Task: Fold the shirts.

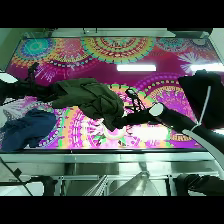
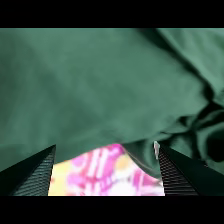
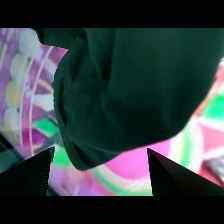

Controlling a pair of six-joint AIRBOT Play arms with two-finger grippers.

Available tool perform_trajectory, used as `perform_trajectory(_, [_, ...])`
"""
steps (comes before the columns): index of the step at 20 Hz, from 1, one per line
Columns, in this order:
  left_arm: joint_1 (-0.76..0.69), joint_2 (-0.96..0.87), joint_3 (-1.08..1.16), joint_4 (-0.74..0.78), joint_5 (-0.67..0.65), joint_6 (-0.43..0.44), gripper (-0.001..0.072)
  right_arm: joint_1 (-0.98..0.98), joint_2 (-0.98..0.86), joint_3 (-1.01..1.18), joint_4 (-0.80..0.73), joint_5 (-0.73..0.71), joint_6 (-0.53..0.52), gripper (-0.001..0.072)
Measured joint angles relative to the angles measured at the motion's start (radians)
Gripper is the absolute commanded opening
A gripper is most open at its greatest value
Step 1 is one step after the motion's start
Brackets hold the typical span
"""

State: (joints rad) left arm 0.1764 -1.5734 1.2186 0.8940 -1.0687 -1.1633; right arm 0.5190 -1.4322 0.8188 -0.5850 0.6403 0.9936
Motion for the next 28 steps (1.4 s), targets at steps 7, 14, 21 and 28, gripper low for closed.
perform_trajectory(7, [-0.048, -0.245, 0.184, 0.002, -0.018, 0.028, 0.0000, 0.056, -0.097, 0.044, 0.104, -0.113, 0.000, 0.0019])
perform_trajectory(14, [-0.092, -0.325, 0.359, 0.004, -0.151, 0.036, 0.0009, 0.057, -0.091, 0.069, 0.130, -0.131, -0.024, 0.0018])
perform_trajectory(21, [-0.010, -0.261, 0.461, 0.004, -0.333, 0.026, 0.0715, -0.002, -0.034, 0.071, 0.059, -0.085, -0.037, 0.0018])
perform_trajectory(28, [0.128, -0.242, 0.316, 0.006, -0.310, -0.022, 0.0709, -0.039, -0.025, 0.071, 0.042, -0.039, -0.037, 0.0018])
